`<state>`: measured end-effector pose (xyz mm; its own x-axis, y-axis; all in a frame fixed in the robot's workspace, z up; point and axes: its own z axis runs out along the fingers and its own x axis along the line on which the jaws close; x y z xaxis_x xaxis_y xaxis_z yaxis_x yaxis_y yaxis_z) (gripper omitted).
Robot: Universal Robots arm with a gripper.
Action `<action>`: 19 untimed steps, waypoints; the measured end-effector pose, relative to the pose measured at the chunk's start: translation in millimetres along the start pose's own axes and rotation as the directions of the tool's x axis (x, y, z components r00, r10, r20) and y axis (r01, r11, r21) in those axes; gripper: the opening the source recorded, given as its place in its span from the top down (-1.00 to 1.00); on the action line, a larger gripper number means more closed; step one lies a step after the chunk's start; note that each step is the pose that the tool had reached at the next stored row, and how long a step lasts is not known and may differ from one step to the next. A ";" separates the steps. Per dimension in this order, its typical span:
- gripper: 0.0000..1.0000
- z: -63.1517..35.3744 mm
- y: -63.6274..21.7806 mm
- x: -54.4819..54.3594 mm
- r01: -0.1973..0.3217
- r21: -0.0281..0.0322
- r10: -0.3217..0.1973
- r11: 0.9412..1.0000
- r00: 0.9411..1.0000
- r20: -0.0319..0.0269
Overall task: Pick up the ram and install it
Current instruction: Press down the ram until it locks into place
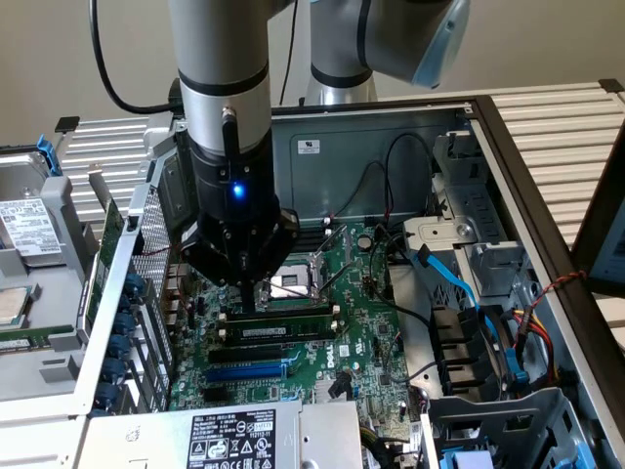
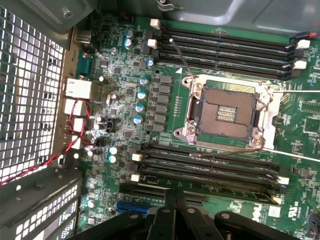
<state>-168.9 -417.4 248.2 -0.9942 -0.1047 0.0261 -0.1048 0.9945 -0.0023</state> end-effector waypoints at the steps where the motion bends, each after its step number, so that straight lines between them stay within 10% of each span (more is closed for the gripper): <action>1: 0.80 1.5 0.2 1.5 0.000 0.000 0.000 1.000 1.000 0.000; 12: 0.80 15.3 1.1 9.5 -0.010 0.003 0.010 1.000 1.000 0.026; 19: 0.80 19.8 1.1 11.0 -0.021 0.003 0.021 1.000 0.999 0.028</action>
<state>-180.4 -417.6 228.7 -0.9965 -0.0842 -0.0020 -0.0841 0.9964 -0.0060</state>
